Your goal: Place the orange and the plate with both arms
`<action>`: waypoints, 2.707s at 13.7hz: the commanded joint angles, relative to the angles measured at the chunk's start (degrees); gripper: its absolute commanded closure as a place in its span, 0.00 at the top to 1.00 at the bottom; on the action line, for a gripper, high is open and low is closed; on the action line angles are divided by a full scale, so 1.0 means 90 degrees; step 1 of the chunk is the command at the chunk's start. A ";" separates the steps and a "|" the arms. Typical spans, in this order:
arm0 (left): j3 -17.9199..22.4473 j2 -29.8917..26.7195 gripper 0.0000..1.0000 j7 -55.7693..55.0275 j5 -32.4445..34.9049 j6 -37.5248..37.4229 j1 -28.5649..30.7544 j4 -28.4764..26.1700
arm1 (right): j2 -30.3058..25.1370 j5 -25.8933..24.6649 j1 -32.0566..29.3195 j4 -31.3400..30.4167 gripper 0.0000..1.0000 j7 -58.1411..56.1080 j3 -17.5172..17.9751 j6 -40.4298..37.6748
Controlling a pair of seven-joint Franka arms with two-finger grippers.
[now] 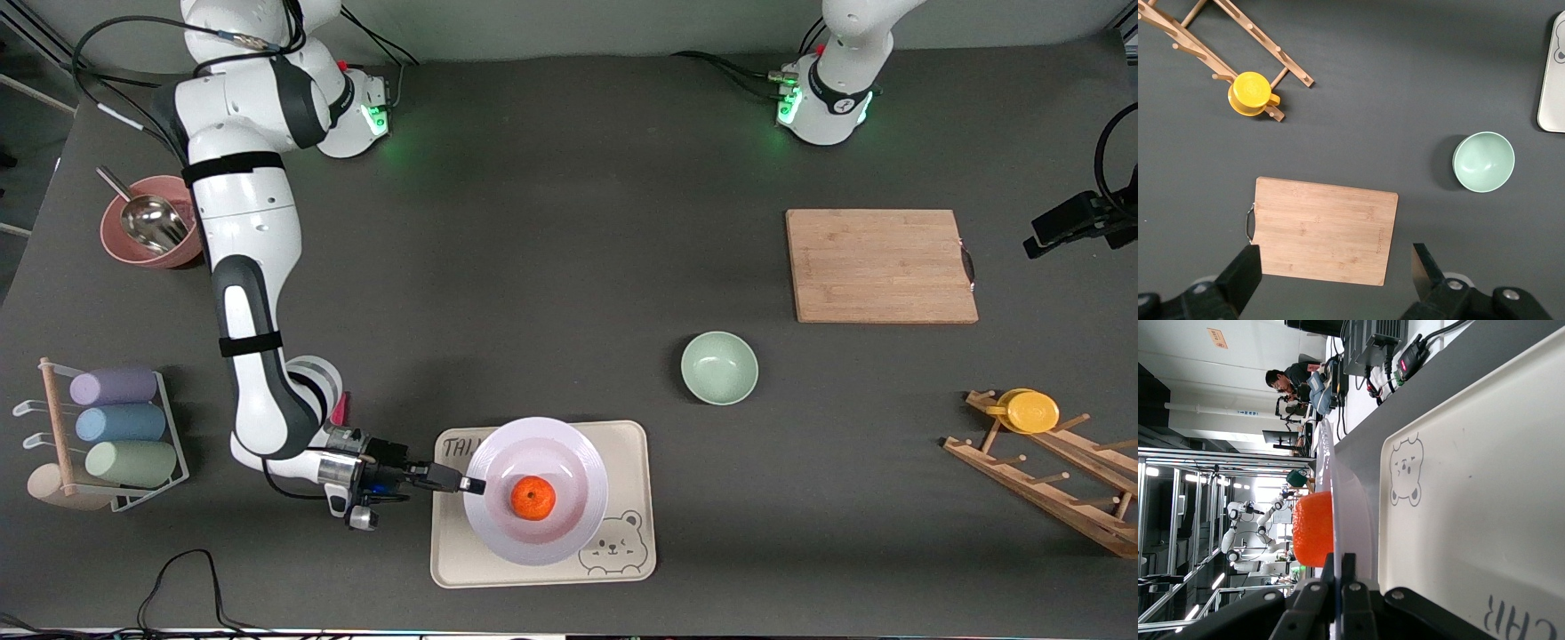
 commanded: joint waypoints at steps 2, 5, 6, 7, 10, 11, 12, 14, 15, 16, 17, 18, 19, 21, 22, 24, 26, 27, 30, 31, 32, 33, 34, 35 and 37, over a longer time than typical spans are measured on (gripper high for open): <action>0.0041 -0.0146 1.00 -0.0093 0.0045 -0.0002 -0.0067 -0.0068 | 0.0752 -0.0074 0.0039 0.0749 0.00 0.0221 -0.0019 0.0053; 0.0041 -0.0146 1.00 -0.0083 0.0045 0.0047 -0.0135 -0.0068 | 0.0850 -0.0074 0.0117 0.0690 0.00 0.0221 -0.0009 0.0064; 0.0050 -0.0166 1.00 -0.0083 0.0045 0.0066 -0.0145 -0.0068 | 0.0860 -0.0074 0.0137 0.0661 0.00 0.0212 -0.0009 0.0064; 0.0079 -0.0185 1.00 -0.0083 0.0054 0.0057 -0.0204 -0.0068 | 0.0860 -0.0074 0.0137 0.0622 0.00 0.0202 -0.0009 0.0064; 0.1022 -0.0147 1.00 -0.0083 0.0054 0.0057 -0.1234 -0.0058 | 0.0870 -0.0074 0.0147 0.0456 0.00 -0.0188 -0.0009 0.0093; 0.1559 -0.0127 1.00 -0.0083 0.0054 0.0057 -0.1771 -0.0058 | 0.0870 -0.0083 0.0147 0.0436 0.00 -0.0218 -0.0009 0.0093; 0.1951 -0.0127 1.00 -0.0083 0.0054 0.0057 -0.2153 -0.0058 | 0.0870 -0.0084 0.0147 0.0436 0.00 -0.0218 -0.0009 0.0093; 0.2344 -0.0127 1.00 -0.0093 0.0064 0.0076 -0.2634 -0.0068 | 0.0870 -0.0103 0.0156 0.0426 0.06 -0.0218 -0.0009 0.0103; 0.2471 -0.0136 1.00 -0.0093 0.0141 0.0066 -0.2800 -0.0068 | 0.0870 -0.0113 0.0156 0.0426 0.25 -0.0218 -0.0019 0.0103; 0.2511 -0.0137 1.00 -0.0103 0.0191 0.0057 -0.2860 -0.0068 | 0.0860 -0.0123 0.0156 0.0426 0.33 -0.0199 -0.0029 0.0103; 0.2502 -0.0127 1.00 -0.0103 0.0191 0.0076 -0.2831 -0.0068 | 0.0850 -0.0142 0.0156 0.0426 0.41 -0.0170 -0.0038 0.0112; 0.2501 -0.0136 1.00 -0.0103 0.0191 0.0076 -0.2831 -0.0068 | 0.0841 -0.0152 0.0166 0.0426 0.44 -0.0111 -0.0048 0.0161; 0.2492 -0.0137 1.00 -0.0103 0.0191 0.0076 -0.2850 -0.0068 | 0.0821 -0.0162 0.0156 0.0426 0.45 -0.0091 -0.0058 0.0171; 0.2492 -0.0146 1.00 -0.0132 0.0191 0.0047 -0.2860 -0.0068 | 0.0802 -0.0171 0.0166 0.0426 0.45 -0.0091 -0.0058 0.0181; 0.2492 -0.0146 1.00 -0.0132 0.0191 0.0047 -0.2841 -0.0068 | 0.0792 -0.0239 0.0166 0.0426 0.45 -0.0082 -0.0068 0.0190; 0.2492 -0.0146 1.00 -0.0132 0.0191 0.0076 -0.2851 -0.0068 | 0.0733 -0.0522 0.0166 0.0436 0.45 0.0112 -0.0077 0.0268; 0.2492 -0.0146 1.00 -0.0132 0.0191 0.0076 -0.2831 -0.0068 | 0.0646 -0.0902 0.0176 0.0465 0.45 0.0522 -0.0233 0.0269; 0.2492 -0.0137 1.00 -0.0132 0.0191 0.0086 -0.2821 -0.0068 | 0.0578 -0.1059 0.0166 0.0465 0.45 0.0717 -0.0234 0.0269; 0.2492 -0.0146 1.00 -0.0064 0.0201 0.0027 -0.2821 0.0000 | 0.0441 -0.1518 0.0156 0.0485 0.45 0.1012 -0.0253 0.0269; 0.2501 -0.0156 1.00 -0.0035 0.0210 0.0047 -0.2821 0.0029 | 0.0392 -0.1625 0.0156 0.0485 0.45 0.1022 -0.0282 0.0269; 0.2511 -0.0146 1.00 -0.0015 0.0211 0.0085 -0.2812 0.0030 | 0.0295 -0.1830 0.0156 0.0456 0.45 0.1022 -0.0408 0.0269; 0.2511 -0.0137 1.00 -0.0015 0.0201 0.0105 -0.2812 0.0039 | 0.0187 -0.2102 0.0147 0.0446 0.45 0.1090 -0.0506 0.0220; 0.2511 -0.0127 1.00 -0.0015 0.0191 0.0173 -0.2802 0.0039 | 0.0003 -0.2540 0.0127 0.0427 0.45 0.1206 -0.0585 0.0191; 0.2521 -0.0127 1.00 -0.0005 0.0201 0.0174 -0.2802 0.0030 | -0.0251 -0.3096 0.0117 0.0310 0.46 0.1420 -0.0682 0.0162; 0.2521 -0.0117 1.00 -0.0005 0.0220 0.0271 -0.2792 0.0030 | -0.0953 -0.4209 0.0049 -0.0157 0.53 0.1899 -0.0712 -0.0091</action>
